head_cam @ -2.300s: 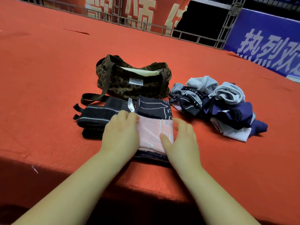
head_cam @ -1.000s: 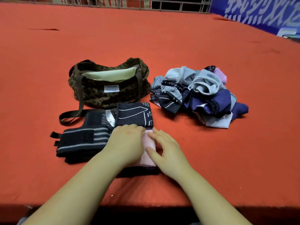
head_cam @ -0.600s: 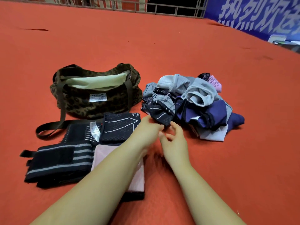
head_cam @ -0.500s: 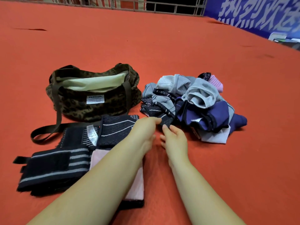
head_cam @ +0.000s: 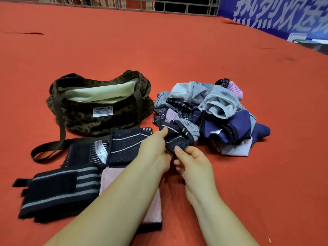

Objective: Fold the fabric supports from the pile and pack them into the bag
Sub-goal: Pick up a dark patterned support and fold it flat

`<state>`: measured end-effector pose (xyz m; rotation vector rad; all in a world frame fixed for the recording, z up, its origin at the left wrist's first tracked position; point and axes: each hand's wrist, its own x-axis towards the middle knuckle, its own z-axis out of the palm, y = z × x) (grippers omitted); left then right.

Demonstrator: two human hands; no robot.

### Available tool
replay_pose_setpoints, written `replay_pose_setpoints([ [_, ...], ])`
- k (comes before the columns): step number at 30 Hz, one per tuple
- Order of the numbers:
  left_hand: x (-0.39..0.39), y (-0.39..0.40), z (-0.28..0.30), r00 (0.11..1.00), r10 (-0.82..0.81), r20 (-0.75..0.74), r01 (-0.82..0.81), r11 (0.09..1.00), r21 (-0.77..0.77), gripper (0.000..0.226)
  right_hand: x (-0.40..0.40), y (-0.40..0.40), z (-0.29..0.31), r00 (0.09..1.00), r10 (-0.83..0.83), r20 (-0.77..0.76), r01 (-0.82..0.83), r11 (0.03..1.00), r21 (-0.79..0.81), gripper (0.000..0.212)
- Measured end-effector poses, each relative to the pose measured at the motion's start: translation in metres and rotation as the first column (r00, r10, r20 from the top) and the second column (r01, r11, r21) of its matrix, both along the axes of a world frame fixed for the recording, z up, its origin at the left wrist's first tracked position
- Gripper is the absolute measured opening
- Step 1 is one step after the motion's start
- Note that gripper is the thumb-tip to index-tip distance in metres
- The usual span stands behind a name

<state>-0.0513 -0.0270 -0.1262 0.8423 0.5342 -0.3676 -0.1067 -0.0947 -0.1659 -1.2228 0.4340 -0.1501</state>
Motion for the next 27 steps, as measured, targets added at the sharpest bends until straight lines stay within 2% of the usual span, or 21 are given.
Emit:
replay_pose_setpoints([
  [2, -0.018, 0.007, 0.001, 0.996, -0.017, 0.089, 0.017, 1.0, 0.0, 0.016, -0.021, -0.001, 0.006, 1.0, 0.027, -0.007, -0.027, 0.996, -0.085, 0.005],
  [5, -0.04, 0.018, 0.0, 0.968, -0.038, 0.249, 0.008, 0.993, 0.121, 0.022, -0.047, -0.008, 0.012, 0.998, 0.061, -0.003, -0.058, 0.944, -0.324, 0.023],
  [7, -0.053, 0.025, 0.002, 0.933, -0.053, 0.355, -0.017, 0.981, 0.192, 0.024, -0.061, -0.016, 0.019, 0.994, -0.037, 0.105, 0.082, 0.881, -0.467, 0.029],
  [9, -0.066, 0.032, 0.005, 0.873, -0.105, 0.476, -0.036, 0.96, 0.278, 0.022, -0.071, -0.022, 0.028, 0.966, -0.101, 0.239, 0.221, 0.803, -0.554, 0.027],
  [12, -0.084, 0.04, 0.013, 0.774, -0.228, 0.591, -0.043, 0.912, 0.408, 0.021, -0.072, -0.024, 0.039, 0.94, -0.045, 0.339, 0.293, 0.616, -0.731, 0.017],
  [14, -0.093, 0.043, 0.016, 0.719, -0.297, 0.629, -0.029, 0.891, 0.454, 0.024, -0.071, -0.023, 0.043, 0.924, -0.026, 0.382, 0.343, 0.495, -0.798, 0.024],
  [16, -0.101, 0.046, 0.021, 0.676, -0.346, 0.65, -0.011, 0.878, 0.479, 0.026, -0.073, -0.019, 0.046, 0.902, -0.035, 0.431, 0.401, 0.439, -0.804, 0.028],
  [21, -0.112, 0.055, 0.027, 0.676, -0.337, 0.656, 0.079, 0.917, 0.39, 0.024, -0.082, -0.007, 0.053, 0.868, 0.031, 0.496, 0.406, 0.532, -0.743, 0.013],
  [27, -0.119, 0.053, 0.026, 0.61, -0.338, 0.717, -0.075, 0.876, 0.477, 0.019, -0.085, 0.003, 0.058, 0.856, 0.106, 0.506, 0.35, 0.601, -0.719, 0.012],
])
